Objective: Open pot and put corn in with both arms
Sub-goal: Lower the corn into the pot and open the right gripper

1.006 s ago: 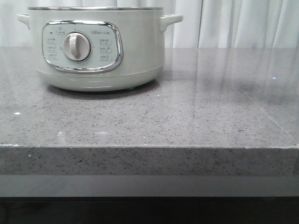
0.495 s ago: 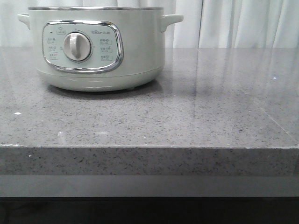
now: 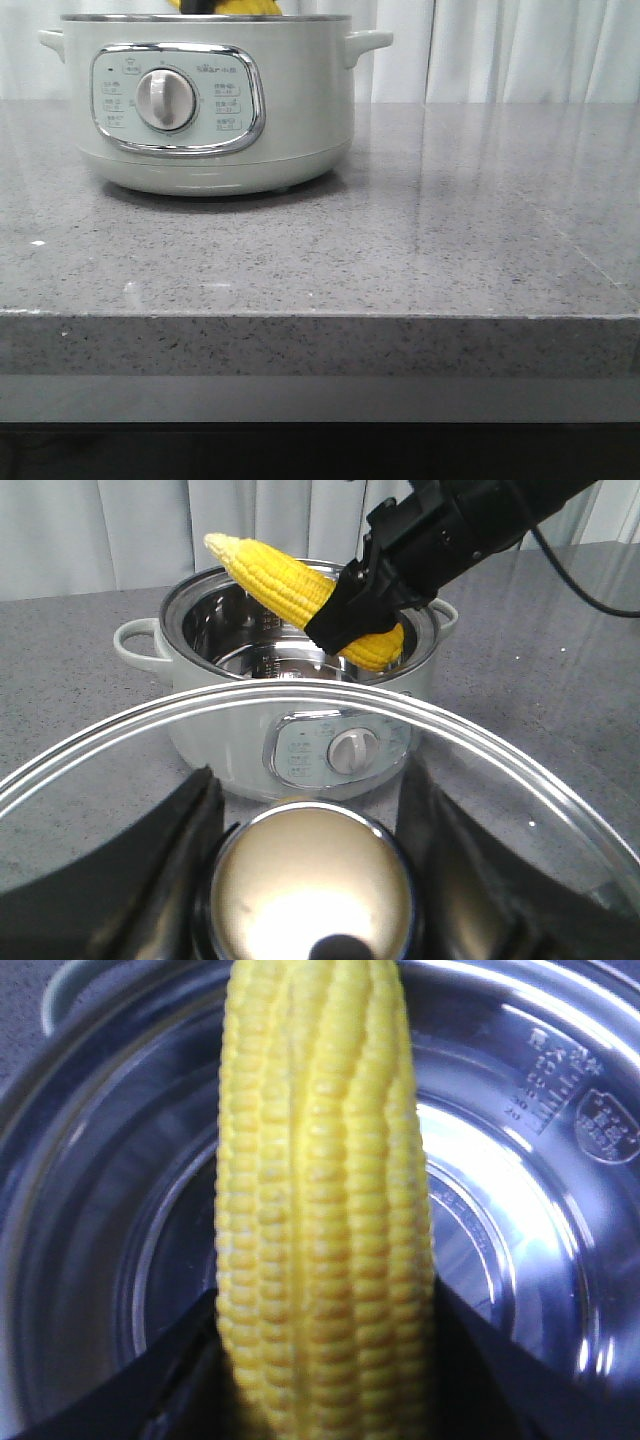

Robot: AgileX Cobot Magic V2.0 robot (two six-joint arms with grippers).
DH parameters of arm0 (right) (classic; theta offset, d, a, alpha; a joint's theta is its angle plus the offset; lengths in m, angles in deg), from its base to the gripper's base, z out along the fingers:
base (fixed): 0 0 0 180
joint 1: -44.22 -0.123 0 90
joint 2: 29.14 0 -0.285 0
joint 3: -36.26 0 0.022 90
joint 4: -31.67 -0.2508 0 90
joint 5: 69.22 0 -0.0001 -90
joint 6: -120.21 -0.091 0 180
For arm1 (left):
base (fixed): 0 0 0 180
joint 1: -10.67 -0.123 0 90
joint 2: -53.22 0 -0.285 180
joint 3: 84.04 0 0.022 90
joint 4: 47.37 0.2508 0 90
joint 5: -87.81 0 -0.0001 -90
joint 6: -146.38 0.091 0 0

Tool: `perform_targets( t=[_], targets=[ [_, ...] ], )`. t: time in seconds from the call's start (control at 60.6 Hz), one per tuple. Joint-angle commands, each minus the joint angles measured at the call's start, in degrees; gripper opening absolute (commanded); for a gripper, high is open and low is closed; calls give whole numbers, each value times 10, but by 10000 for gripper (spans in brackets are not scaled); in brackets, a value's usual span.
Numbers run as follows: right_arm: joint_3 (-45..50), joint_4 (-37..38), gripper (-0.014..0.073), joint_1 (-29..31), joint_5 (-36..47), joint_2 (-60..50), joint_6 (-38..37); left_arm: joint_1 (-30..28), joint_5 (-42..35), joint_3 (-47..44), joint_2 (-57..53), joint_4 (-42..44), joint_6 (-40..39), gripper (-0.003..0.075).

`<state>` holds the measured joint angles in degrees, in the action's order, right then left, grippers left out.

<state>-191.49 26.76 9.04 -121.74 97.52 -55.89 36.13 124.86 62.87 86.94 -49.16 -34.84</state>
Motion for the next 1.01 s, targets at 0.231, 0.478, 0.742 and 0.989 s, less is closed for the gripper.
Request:
perform_targets(
  t=[0.231, 0.478, 0.742, 0.989],
  targets=[
    [-25, 11, 322, 1, 18, -15, 7, 4, -82, 22, 2, -2, 1, 220],
    [-25, 11, 507, 1, 19, -17, 6, 4, -82, 22, 2, -2, 1, 220],
    [-25, 10, 507, 1, -14, -58, 6, 4, -82, 22, 2, -2, 1, 220],
    [-1, 11, 507, 1, -49, -154, 6, 4, -82, 22, 2, -2, 1, 220]
  ],
)
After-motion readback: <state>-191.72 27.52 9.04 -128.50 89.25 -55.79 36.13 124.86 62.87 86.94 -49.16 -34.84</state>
